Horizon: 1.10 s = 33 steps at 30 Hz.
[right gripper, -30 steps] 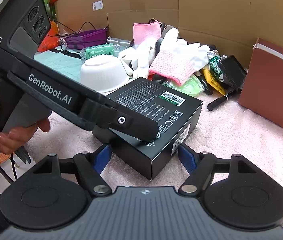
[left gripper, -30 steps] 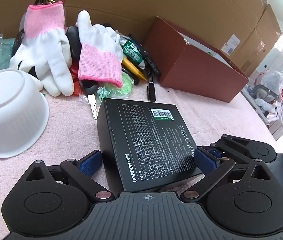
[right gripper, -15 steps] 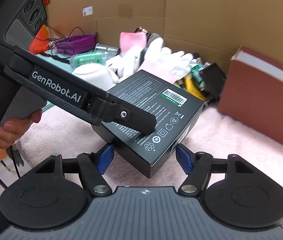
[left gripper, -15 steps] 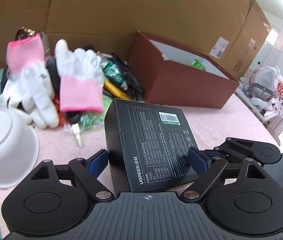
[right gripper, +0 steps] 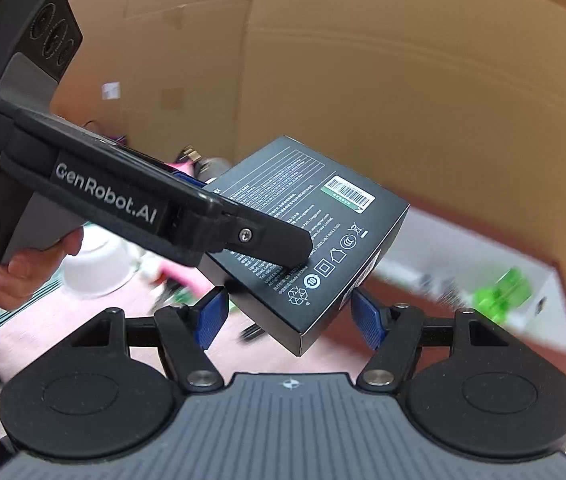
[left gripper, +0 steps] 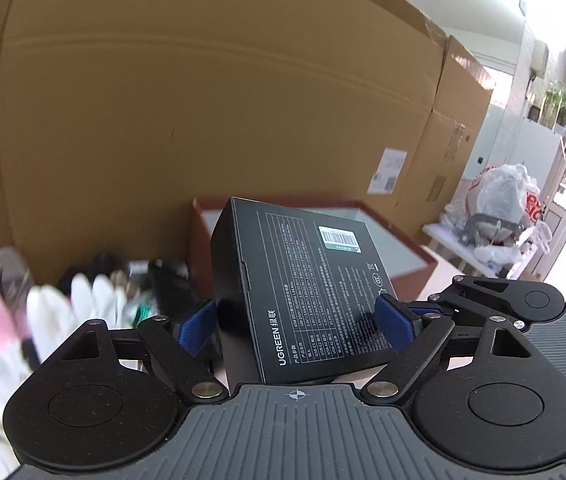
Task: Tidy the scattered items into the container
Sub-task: 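Carry the black box into the brown container and open the left gripper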
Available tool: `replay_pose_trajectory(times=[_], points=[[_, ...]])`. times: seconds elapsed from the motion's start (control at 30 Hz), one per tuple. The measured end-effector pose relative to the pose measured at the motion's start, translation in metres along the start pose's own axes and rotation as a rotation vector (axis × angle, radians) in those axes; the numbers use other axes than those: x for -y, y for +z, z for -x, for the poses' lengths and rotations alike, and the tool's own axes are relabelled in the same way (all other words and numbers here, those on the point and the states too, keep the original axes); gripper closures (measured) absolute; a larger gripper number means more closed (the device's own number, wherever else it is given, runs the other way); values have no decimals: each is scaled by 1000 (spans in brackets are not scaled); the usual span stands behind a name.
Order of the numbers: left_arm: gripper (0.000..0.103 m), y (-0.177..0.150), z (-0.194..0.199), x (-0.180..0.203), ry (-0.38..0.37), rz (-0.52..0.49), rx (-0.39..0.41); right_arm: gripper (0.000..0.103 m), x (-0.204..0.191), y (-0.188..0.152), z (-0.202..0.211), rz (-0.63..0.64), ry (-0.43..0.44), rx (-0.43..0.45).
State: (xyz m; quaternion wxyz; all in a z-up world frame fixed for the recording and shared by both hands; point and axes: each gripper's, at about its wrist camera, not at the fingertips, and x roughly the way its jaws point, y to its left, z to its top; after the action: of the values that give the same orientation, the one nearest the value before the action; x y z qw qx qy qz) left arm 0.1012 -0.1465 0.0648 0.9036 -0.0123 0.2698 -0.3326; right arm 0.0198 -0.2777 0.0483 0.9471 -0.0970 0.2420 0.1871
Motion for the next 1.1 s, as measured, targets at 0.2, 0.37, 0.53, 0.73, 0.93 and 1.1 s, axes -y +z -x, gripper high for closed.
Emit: replay_pose_trajectory(times=[0.2, 0.37, 0.53, 0.73, 0.93, 1.1], points=[[17, 35, -49, -2, -7, 11, -2, 31, 49, 26, -16, -68, -23, -2], [17, 48, -93, -8, 2, 29, -33, 32, 84, 36, -45, -125, -41, -60], [17, 51, -130, -17, -12, 65, -70, 32, 106, 38, -72, -119, -67, -120], [18, 47, -166, -22, 19, 60, -134, 32, 133, 35, -105, -133, -51, -204], [17, 45, -181, -29, 34, 48, -151, 33, 151, 32, -134, -140, -37, -256], [14, 46, -187, -26, 51, 12, -156, 33, 157, 31, -149, -131, -29, -280]])
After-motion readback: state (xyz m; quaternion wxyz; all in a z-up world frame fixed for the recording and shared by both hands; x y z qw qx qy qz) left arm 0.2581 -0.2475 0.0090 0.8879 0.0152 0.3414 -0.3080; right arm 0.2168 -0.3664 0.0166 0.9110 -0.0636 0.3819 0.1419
